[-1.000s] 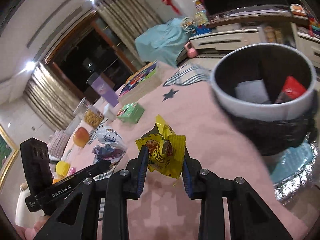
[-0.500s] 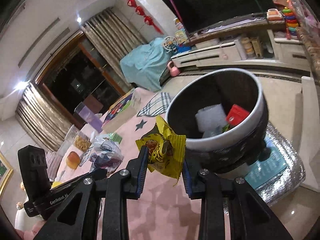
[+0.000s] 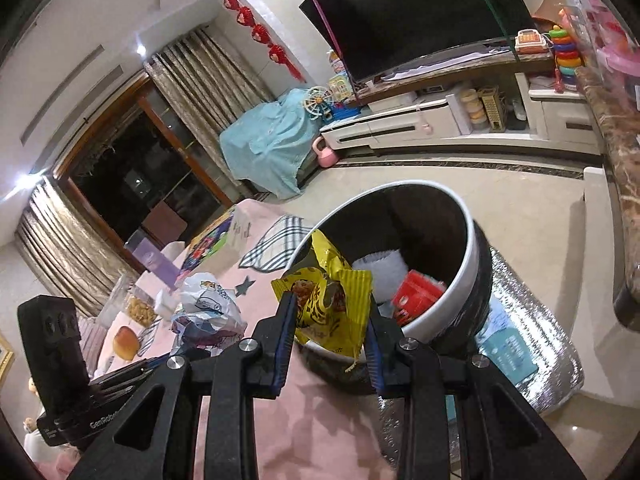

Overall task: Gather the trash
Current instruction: 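Carry the crumpled wrapper and yellow packet over the trash bin with both grippers, then open both grippers to drop the wrapper and yellow packet into the bin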

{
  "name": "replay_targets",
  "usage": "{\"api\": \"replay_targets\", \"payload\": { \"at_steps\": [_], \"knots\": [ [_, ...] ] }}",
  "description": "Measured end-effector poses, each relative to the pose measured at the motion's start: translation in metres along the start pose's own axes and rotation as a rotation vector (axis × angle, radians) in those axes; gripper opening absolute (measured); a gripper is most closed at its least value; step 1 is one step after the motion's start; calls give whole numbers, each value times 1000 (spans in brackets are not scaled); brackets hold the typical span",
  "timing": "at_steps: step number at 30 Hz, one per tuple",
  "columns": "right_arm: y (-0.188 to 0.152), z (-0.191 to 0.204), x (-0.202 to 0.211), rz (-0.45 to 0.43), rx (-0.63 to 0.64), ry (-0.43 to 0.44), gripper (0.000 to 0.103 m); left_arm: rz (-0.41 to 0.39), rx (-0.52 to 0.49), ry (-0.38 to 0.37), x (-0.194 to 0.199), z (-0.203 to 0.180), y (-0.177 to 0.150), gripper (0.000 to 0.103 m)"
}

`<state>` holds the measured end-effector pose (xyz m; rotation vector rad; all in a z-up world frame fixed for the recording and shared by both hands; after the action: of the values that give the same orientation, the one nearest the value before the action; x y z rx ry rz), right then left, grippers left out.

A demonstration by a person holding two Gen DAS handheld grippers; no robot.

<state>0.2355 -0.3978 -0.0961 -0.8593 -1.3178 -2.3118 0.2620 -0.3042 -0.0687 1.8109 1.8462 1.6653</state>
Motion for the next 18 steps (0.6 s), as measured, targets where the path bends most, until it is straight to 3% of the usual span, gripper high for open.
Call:
{"api": "replay_targets", "payload": {
  "at_steps": [18],
  "knots": [
    [26, -18, -36, 26, 4, -44, 32, 55, -39, 11, -50, -4, 32, 17]
  ]
}}
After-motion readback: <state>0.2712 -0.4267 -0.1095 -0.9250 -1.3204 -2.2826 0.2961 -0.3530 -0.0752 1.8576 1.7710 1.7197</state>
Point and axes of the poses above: each gripper's, at about its wrist camera, not at the fingertips, and x roughly against the way its jaws point, z to its left, y to its top, the point moved 8 cm from there along -x, roughly the way its jaws point, and after that the axes turned 15 degrees about -y, right-handed, at the moved point
